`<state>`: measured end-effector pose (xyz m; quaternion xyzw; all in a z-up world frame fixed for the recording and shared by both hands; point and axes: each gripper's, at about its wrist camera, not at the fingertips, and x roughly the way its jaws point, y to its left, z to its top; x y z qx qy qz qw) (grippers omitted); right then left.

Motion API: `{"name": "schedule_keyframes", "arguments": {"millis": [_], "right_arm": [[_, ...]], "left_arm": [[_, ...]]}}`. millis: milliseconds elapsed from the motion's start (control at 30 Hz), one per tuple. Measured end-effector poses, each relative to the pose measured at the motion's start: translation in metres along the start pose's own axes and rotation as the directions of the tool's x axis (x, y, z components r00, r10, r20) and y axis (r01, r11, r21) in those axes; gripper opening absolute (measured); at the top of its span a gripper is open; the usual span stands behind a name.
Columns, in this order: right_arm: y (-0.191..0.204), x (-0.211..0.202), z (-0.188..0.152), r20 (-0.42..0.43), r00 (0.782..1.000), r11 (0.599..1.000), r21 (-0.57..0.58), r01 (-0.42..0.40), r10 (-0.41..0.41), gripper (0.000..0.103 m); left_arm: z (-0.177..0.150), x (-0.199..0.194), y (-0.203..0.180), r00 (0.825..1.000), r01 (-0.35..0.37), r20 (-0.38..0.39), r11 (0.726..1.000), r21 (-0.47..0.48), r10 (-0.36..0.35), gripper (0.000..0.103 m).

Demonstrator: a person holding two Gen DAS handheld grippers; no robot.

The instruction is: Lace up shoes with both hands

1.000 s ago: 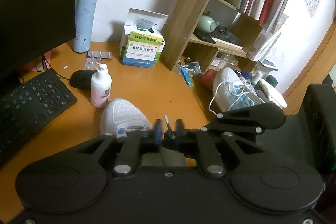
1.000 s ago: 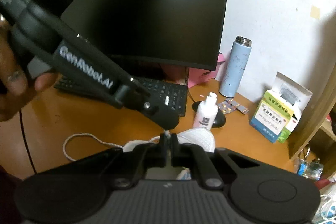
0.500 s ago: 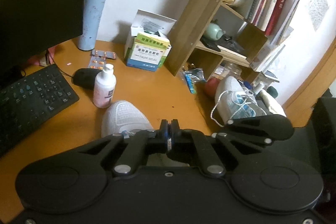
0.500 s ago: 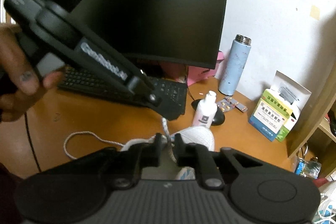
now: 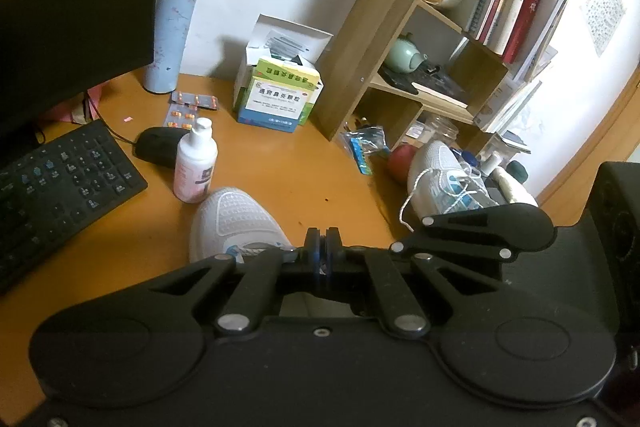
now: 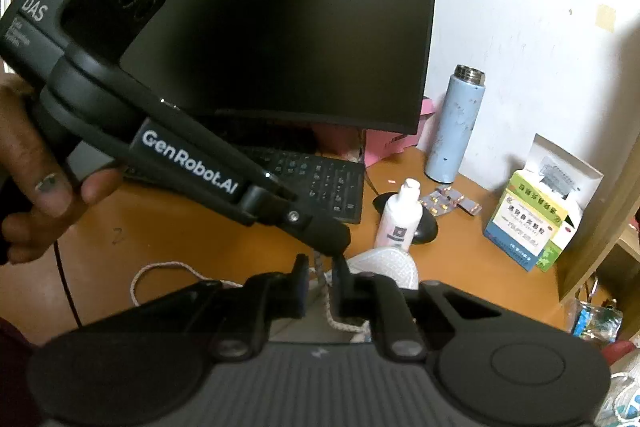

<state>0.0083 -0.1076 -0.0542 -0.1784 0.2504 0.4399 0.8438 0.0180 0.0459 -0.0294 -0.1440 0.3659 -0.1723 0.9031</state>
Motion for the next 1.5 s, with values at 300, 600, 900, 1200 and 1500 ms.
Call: {"name": "schedule_keyframes", "arguments": {"millis": [300, 600, 900, 1200, 1500], "right_arm": [[0.001, 0.012, -0.002, -0.053, 0.999, 1.000, 0.006, 0.004, -0.004, 0.003], [0.002, 0.035, -0.004, -0.139, 0.990, 1.000, -0.020, 0.017, -0.020, 0.003], [0.005, 0.058, -0.006, -0.241, 0.970, 0.996, -0.086, 0.009, -0.029, 0.003], [0.010, 0.077, -0.012, -0.312, 0.950, 0.993, -0.122, -0.003, -0.035, 0.003], [0.007, 0.083, -0.015, -0.323, 0.946, 0.992, -0.122, -0.009, -0.032, 0.003]], "left_arm": [[-0.004, -0.016, 0.016, 0.997, -0.075, 0.013, 0.997, -0.018, 0.075, 0.011], [-0.028, -0.002, 0.011, 0.986, -0.139, -0.076, 0.985, 0.098, 0.147, 0.032], [-0.041, 0.024, 0.000, 0.975, -0.154, -0.123, 0.962, 0.226, 0.185, 0.025], [-0.043, 0.027, 0.011, 0.973, -0.162, -0.136, 0.974, 0.160, 0.184, 0.013], [-0.042, 0.027, 0.014, 0.974, -0.157, -0.143, 0.977, 0.146, 0.177, 0.013]]}}
